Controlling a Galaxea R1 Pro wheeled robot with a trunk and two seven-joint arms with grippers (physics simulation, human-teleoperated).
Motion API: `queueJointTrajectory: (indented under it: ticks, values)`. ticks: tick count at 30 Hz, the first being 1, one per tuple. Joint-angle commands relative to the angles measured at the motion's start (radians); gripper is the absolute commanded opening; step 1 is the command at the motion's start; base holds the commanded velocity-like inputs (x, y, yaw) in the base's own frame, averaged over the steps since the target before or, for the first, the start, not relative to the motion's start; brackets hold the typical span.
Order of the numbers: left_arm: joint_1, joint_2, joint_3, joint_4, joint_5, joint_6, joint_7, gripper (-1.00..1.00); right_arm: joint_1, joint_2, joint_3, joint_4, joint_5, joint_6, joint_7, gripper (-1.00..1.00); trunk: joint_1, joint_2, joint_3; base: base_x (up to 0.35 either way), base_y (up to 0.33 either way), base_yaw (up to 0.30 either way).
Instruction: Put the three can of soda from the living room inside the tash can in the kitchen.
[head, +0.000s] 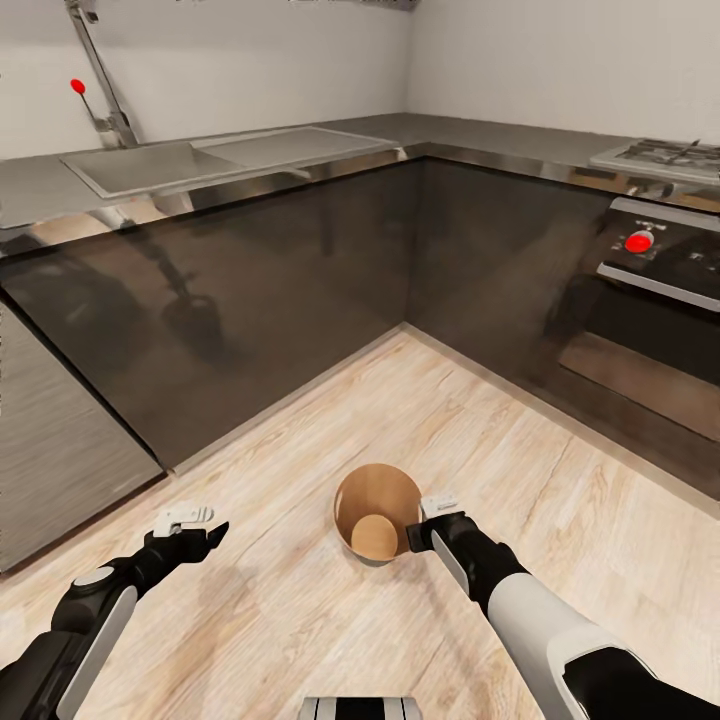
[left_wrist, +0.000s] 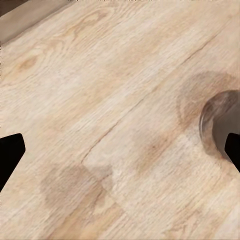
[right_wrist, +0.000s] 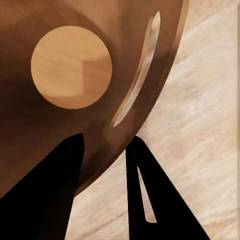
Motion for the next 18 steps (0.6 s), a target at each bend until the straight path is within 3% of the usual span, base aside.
queueJointTrajectory:
  ticks: [1,18]
  values:
    - [0.000,0.000,0.000,0.001,0.000,0.000,0.000,1.00,0.000,0.000,-0.001,-0.001,-0.006,-0.001,0.002,-1.00,-0.004,0.007,0.003,0.000,0.000,0.000]
    - [0.000,0.000,0.000,0.002,-0.001,0.000,0.000,1.00,0.000,0.000,0.000,-0.001,-0.005,-0.005,0.002,-1.00,-0.069,0.126,0.057,0.000,0.000,0.000]
